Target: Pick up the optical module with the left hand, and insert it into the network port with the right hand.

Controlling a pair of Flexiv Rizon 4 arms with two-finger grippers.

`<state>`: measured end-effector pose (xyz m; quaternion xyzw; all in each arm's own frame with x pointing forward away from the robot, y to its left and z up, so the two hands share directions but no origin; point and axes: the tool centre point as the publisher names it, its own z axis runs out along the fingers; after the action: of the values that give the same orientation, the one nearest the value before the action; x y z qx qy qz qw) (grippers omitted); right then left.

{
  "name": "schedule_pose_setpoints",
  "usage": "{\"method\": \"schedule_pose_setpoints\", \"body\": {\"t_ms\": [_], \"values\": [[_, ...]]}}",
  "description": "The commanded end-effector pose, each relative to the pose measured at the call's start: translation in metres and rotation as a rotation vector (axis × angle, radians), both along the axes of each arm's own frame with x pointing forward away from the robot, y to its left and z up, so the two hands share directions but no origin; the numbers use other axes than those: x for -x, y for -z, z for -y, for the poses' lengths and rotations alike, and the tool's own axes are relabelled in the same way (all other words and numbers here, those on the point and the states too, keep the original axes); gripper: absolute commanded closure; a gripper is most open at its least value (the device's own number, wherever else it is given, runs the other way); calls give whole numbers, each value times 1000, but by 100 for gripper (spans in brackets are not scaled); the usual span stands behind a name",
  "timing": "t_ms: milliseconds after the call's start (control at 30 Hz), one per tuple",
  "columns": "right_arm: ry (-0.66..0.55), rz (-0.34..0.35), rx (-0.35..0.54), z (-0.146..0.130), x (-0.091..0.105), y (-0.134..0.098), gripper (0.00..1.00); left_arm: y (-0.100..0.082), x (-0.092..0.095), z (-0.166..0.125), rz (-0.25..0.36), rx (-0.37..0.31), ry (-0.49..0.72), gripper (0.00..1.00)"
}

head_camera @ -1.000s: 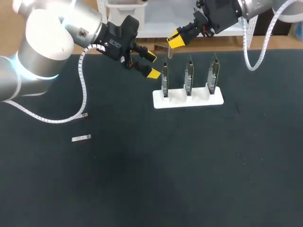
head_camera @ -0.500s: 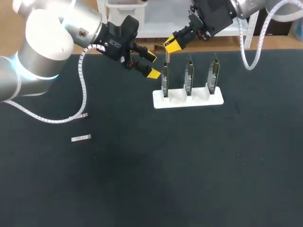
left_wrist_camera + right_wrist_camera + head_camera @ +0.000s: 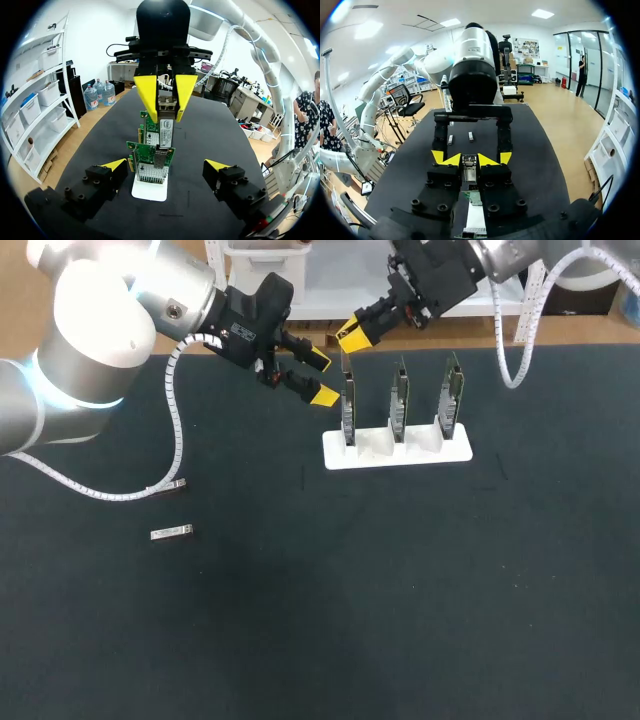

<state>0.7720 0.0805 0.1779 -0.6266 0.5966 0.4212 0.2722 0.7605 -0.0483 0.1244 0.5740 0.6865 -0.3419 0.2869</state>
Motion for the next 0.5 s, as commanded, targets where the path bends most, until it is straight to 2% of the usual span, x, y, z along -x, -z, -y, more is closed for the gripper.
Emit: {"method": "schedule_pose_setpoints", "body": {"t_ms": [33,500], "values": [[7,-1,-2,2,0,1,100,-1,1,0,0,-4,-3,0],[28,-7,-11,10,0,4,100,-1,1,0,0,-4,-3,0]]}}
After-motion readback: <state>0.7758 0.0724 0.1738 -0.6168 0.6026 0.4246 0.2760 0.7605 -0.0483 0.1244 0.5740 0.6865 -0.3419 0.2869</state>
